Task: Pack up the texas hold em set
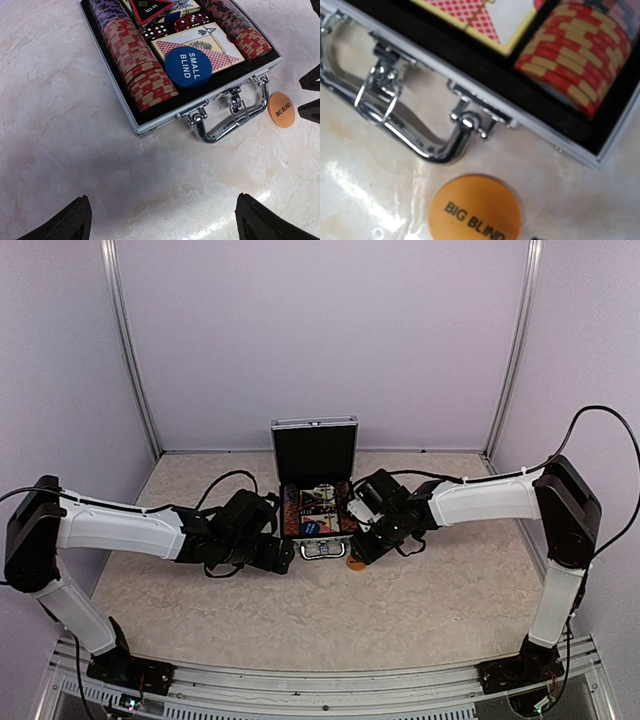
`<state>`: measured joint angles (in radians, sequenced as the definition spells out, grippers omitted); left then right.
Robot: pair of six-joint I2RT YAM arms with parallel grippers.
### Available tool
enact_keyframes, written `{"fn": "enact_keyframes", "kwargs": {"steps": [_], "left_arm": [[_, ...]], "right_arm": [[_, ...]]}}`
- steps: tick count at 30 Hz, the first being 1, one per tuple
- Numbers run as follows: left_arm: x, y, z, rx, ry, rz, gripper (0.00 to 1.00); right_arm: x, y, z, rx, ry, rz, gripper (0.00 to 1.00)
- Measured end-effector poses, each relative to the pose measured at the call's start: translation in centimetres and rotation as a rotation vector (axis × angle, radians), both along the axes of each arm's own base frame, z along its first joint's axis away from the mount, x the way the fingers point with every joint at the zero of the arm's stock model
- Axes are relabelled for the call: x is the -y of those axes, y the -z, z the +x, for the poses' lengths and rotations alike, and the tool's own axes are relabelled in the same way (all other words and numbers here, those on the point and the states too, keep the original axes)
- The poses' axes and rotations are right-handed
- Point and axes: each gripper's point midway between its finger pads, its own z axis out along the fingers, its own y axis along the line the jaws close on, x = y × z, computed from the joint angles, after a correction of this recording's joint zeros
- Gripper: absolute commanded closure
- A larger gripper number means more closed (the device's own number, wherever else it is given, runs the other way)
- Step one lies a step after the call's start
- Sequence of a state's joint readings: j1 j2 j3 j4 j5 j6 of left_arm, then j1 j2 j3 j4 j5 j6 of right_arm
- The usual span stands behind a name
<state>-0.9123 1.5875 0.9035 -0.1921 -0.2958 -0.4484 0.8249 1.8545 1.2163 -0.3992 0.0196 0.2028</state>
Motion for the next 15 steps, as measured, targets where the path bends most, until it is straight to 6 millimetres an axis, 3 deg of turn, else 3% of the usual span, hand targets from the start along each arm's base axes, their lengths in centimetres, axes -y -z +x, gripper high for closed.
{"fn": "enact_keyframes", "kwargs": {"steps": [2,10,15], "left_arm": [[0.0,0.0,0.0,0.000,0.001,0.001,0.01],[0.0,0.1,0.0,-0.002,0.000,0.003,0.01],[0.0,0.1,0.0,-0.002,0.000,0.002,0.01]], "right_arm": [[0.0,0.0,0.0,0.000,0.000,0.000,0.46],[0.0,0.5,0.1,-0.003,0.008,-0.012,0.33],[0.1,1.7,0.4,-0.011,0.019,-0.040,0.32]]}}
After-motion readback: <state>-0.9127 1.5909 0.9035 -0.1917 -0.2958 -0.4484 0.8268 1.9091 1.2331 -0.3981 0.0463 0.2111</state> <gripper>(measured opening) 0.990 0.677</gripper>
